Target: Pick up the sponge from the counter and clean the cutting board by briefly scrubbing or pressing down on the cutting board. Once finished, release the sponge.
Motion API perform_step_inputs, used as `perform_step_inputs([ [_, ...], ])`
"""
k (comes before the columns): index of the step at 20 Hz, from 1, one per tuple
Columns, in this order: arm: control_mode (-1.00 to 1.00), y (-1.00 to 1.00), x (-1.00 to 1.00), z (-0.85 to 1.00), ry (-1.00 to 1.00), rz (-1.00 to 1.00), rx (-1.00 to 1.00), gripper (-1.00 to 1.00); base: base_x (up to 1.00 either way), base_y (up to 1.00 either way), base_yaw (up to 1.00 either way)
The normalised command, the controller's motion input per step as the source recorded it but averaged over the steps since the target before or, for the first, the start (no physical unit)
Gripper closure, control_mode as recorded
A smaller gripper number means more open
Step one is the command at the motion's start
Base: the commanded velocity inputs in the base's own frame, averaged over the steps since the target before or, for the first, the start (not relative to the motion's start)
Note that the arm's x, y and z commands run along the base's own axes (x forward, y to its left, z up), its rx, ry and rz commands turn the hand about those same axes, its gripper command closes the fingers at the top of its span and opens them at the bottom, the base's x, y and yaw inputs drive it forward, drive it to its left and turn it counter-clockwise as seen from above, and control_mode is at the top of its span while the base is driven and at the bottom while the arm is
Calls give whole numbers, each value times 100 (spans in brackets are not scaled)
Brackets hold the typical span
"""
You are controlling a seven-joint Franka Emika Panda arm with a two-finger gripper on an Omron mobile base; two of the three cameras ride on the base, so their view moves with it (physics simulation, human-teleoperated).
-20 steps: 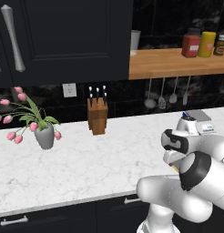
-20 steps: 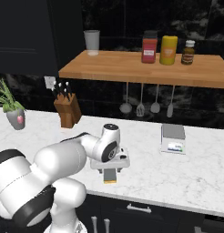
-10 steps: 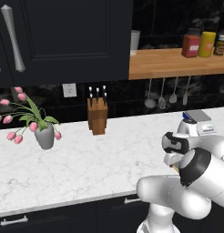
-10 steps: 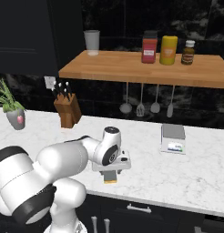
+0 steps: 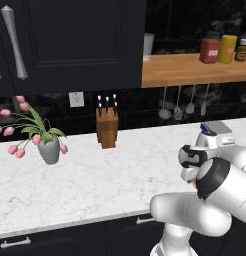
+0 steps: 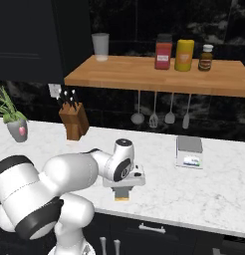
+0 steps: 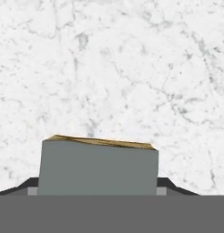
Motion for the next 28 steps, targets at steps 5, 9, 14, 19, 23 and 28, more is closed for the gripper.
perform_step_inputs([
  [5, -100, 0, -22, 27, -3, 0, 1, 100, 0, 0, 0],
  [9, -100, 0, -33, 38, -11, 0, 0, 100, 0, 0, 0],
  [14, -100, 0, -20, 30, -9, 0, 0, 100, 0, 0, 0],
  [19, -100, 0, -22, 53, -12, 0, 0, 100, 0, 0, 0],
  [23, -100, 7, -30, 60, -22, 0, -1, 100, 0, 0, 0],
  [28, -100, 5, -40, 43, -23, 0, -1, 100, 0, 0, 0],
])
